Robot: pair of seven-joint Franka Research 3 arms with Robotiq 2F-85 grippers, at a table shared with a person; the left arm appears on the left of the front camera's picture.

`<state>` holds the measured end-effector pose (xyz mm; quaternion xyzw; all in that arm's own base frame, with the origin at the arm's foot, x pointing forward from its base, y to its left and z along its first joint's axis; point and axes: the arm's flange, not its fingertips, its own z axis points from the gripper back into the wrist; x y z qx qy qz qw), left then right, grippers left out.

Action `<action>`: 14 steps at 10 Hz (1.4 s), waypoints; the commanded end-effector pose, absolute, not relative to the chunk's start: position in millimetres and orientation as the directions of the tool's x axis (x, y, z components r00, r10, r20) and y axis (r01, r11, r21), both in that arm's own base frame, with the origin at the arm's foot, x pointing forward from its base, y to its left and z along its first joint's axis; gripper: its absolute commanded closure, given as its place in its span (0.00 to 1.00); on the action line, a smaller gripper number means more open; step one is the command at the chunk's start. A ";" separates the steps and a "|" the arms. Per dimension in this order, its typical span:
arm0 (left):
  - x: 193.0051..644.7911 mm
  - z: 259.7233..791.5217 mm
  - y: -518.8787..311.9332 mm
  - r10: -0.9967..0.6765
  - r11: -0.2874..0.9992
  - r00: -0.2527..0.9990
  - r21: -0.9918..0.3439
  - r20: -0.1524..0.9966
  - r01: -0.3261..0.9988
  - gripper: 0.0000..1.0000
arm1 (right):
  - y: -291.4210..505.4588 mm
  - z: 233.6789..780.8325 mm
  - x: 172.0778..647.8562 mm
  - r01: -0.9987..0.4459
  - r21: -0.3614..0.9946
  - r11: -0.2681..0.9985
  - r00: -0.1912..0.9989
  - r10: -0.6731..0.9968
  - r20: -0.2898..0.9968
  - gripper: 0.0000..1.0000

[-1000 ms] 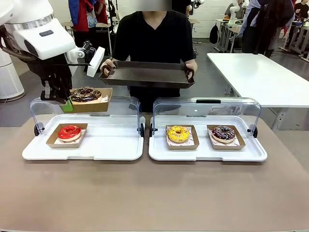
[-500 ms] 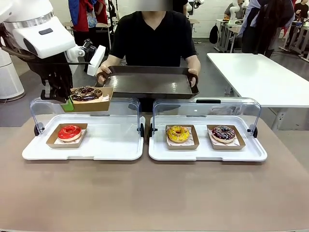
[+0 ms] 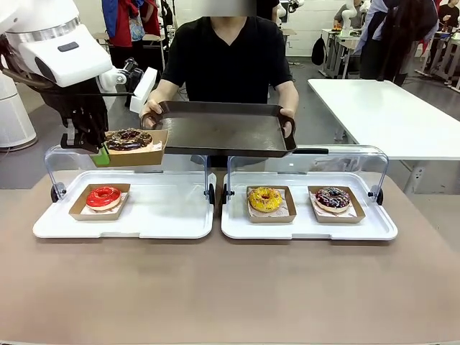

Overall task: Provide the desired donut to the person.
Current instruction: Place the picked Paper togo box onto the Handle tray extended by the person.

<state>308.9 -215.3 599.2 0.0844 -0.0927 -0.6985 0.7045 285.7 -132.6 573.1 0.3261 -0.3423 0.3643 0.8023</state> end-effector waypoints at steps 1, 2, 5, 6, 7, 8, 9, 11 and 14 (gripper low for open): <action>306.2 600.7 -214.0 -1.000 0.014 0.012 0.258 0.007 0.966 1.00 | -132.5 574.0 287.0 -0.820 0.270 0.506 0.482 0.354 0.801 0.00; 308.9 599.2 -215.3 -1.000 0.010 0.007 0.248 0.013 0.969 0.99 | -132.5 574.0 287.0 -0.820 0.270 0.506 0.482 0.354 0.801 0.00; 338.5 663.0 -254.3 -0.994 -0.098 -0.106 0.322 0.006 0.942 0.99 | -132.5 574.0 287.0 -0.820 0.270 0.506 0.482 0.354 0.801 0.00; 354.7 665.9 -268.3 -0.993 -0.111 -0.116 0.335 -0.006 0.936 0.99 | -132.5 574.0 287.0 -0.820 0.270 0.506 0.482 0.354 0.801 0.00; 384.1 667.8 -278.6 -0.990 -0.136 -0.140 0.332 -0.013 0.934 0.99 | -132.5 574.0 287.0 -0.820 0.270 0.506 0.482 0.354 0.801 0.00; 420.1 659.8 -286.5 -0.990 -0.141 -0.126 0.332 -0.066 0.933 0.99 | -132.5 574.0 287.0 -0.820 0.270 0.506 0.482 0.354 0.801 0.00; 446.9 647.3 -290.5 -0.991 -0.130 -0.111 0.315 -0.077 0.940 0.99 | -132.5 574.0 287.0 -0.820 0.270 0.506 0.482 0.354 0.801 0.00; 486.4 619.3 -299.2 -0.985 -0.172 -0.163 0.241 -0.055 0.955 0.99 | -132.5 574.0 287.0 -0.820 0.270 0.506 0.482 0.354 0.801 0.00; 511.7 592.5 -306.3 -0.985 -0.160 -0.144 0.202 -0.092 0.966 0.99 | -132.5 574.0 287.0 -0.820 0.270 0.506 0.482 0.354 0.801 0.00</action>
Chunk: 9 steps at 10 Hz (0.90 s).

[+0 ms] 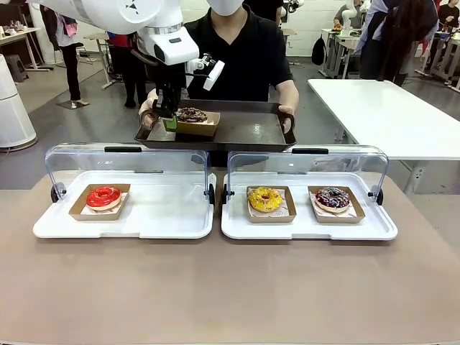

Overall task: Provide the desired donut to the person.
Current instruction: Place the picked Paper togo box onto the Handle tray extended by the person.

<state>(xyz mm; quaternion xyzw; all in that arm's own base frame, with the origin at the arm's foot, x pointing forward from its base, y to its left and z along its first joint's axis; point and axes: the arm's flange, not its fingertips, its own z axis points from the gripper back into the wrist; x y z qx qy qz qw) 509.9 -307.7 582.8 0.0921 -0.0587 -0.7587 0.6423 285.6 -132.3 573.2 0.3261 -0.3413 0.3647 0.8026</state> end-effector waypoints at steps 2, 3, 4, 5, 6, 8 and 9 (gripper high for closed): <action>521.7 581.7 -296.0 -0.988 -0.147 -0.135 0.174 -0.080 0.974 0.99 | -132.5 574.0 287.0 -0.820 0.270 0.506 0.482 0.354 0.801 0.00; 523.7 577.5 -293.9 -0.988 -0.148 -0.137 0.173 -0.072 0.974 0.99 | -132.5 574.0 287.0 -0.820 0.270 0.506 0.482 0.354 0.801 0.00; 525.1 575.1 -294.2 -0.988 -0.147 -0.137 0.175 -0.071 0.973 0.92 | -132.5 574.0 287.0 -0.820 0.270 0.506 0.482 0.354 0.801 0.00; 525.2 574.1 -294.5 -0.988 -0.151 -0.141 0.174 -0.068 0.973 0.49 | -132.5 574.0 287.0 -0.820 0.270 0.506 0.482 0.354 0.801 0.00; 524.8 574.6 -295.3 -0.987 -0.155 -0.146 0.177 -0.064 0.972 0.33 | -132.5 574.0 287.0 -0.820 0.270 0.506 0.482 0.354 0.801 0.00; 523.7 576.3 -294.5 -0.988 -0.148 -0.139 0.182 -0.061 0.972 0.00 | -132.5 574.0 287.0 -0.820 0.270 0.506 0.482 0.354 0.801 0.00; 523.2 577.3 -294.9 -0.989 -0.146 -0.138 0.182 -0.060 0.972 0.00 | -132.5 574.0 287.0 -0.820 0.270 0.506 0.482 0.354 0.801 0.00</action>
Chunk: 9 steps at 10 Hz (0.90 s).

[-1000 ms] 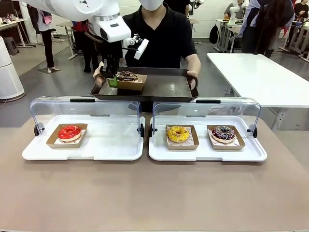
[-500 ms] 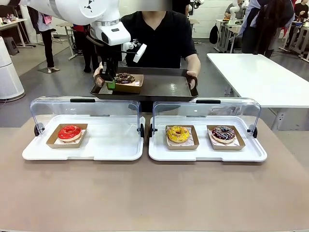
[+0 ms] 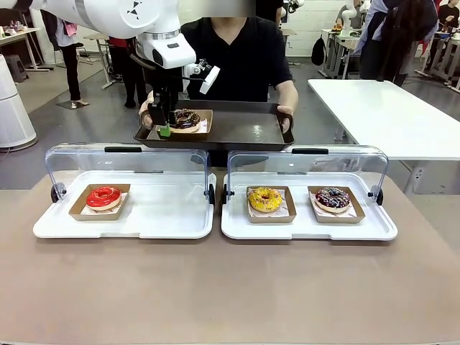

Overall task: Provide the desired donut to the person.
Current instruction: Place the picked Paper togo box onto the Handle tray extended by the person.

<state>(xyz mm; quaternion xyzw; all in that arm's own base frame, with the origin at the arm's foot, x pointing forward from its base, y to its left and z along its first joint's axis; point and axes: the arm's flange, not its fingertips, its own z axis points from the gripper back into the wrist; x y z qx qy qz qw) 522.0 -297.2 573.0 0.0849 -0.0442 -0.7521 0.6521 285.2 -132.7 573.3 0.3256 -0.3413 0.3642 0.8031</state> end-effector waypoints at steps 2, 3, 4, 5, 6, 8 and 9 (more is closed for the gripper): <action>521.8 578.9 -294.9 -0.989 -0.142 -0.134 0.183 -0.057 0.973 0.00 | -132.5 574.0 287.0 -0.820 0.270 0.506 0.482 0.354 0.801 0.00; 521.0 579.4 -294.9 -0.990 -0.140 -0.132 0.183 -0.053 0.973 0.00 | -132.5 574.0 287.0 -0.820 0.270 0.506 0.482 0.354 0.801 0.00; 521.8 580.3 -294.3 -0.989 -0.142 -0.134 0.181 -0.054 0.973 0.00 | -132.5 574.0 287.0 -0.820 0.270 0.506 0.482 0.354 0.801 0.00; 521.3 581.0 -294.5 -0.990 -0.142 -0.135 0.180 -0.052 0.973 0.00 | -132.5 574.0 287.0 -0.820 0.270 0.506 0.482 0.354 0.801 0.00; 520.3 580.9 -293.8 -0.990 -0.142 -0.135 0.180 -0.050 0.973 0.00 | -132.5 574.0 287.0 -0.820 0.270 0.506 0.482 0.354 0.801 0.00; 520.2 580.7 -293.1 -0.989 -0.146 -0.139 0.173 -0.050 0.974 0.00 | -132.5 574.0 287.0 -0.820 0.270 0.506 0.482 0.354 0.801 0.00; 517.7 580.0 -292.1 -0.989 -0.143 -0.136 0.164 -0.053 0.976 0.00 | -132.5 574.0 287.0 -0.820 0.270 0.506 0.482 0.354 0.801 0.00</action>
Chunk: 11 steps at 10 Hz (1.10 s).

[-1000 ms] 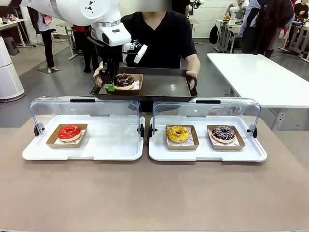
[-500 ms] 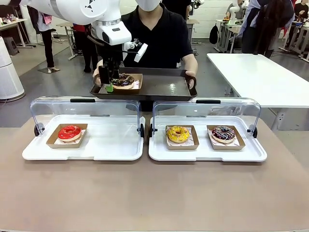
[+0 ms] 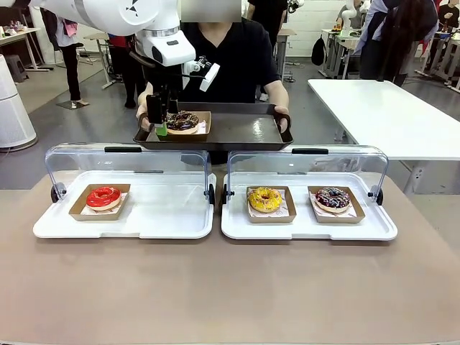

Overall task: Provide the desired donut to the person.
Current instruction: Place the picked Paper togo box onto the Handle tray extended by the person.

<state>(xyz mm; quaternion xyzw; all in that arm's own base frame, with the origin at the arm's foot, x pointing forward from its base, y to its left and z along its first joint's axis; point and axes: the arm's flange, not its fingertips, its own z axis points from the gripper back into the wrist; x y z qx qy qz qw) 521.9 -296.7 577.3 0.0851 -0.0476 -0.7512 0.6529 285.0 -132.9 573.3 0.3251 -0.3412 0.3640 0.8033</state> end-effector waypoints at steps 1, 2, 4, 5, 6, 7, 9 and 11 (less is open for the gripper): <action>511.3 583.2 -288.0 -0.989 -0.151 -0.148 0.170 -0.028 0.974 0.05 | -132.5 574.0 287.0 -0.820 0.270 0.506 0.482 0.354 0.801 0.00; 493.7 587.2 -276.1 -0.989 -0.146 -0.144 0.173 -0.024 0.974 0.05 | -132.5 574.0 287.0 -0.820 0.270 0.506 0.482 0.354 0.801 0.00; 441.4 594.1 -220.0 -0.985 -0.156 -0.169 0.225 0.036 0.962 0.05 | -132.5 574.0 287.0 -0.820 0.270 0.506 0.482 0.354 0.801 0.00; 413.0 585.4 -192.1 -0.982 -0.154 -0.177 0.257 0.066 0.954 0.05 | -132.5 574.0 287.0 -0.820 0.270 0.506 0.482 0.354 0.801 0.00; 393.2 578.7 -169.6 -0.981 -0.152 -0.180 0.274 0.077 0.949 0.05 | -132.5 574.0 287.0 -0.820 0.270 0.506 0.482 0.354 0.801 0.00; 376.6 573.7 -151.0 -0.981 -0.147 -0.177 0.286 0.084 0.947 0.05 | -132.5 574.0 287.0 -0.820 0.270 0.506 0.482 0.354 0.801 0.00; 356.1 556.4 -130.7 -0.983 -0.118 -0.154 0.288 0.104 0.950 0.05 | -132.5 574.0 287.0 -0.820 0.270 0.506 0.482 0.354 0.801 0.00; 360.2 554.7 -129.9 -0.983 -0.110 -0.148 0.290 0.112 0.951 0.05 | -132.5 574.0 287.0 -0.820 0.270 0.506 0.482 0.354 0.801 0.00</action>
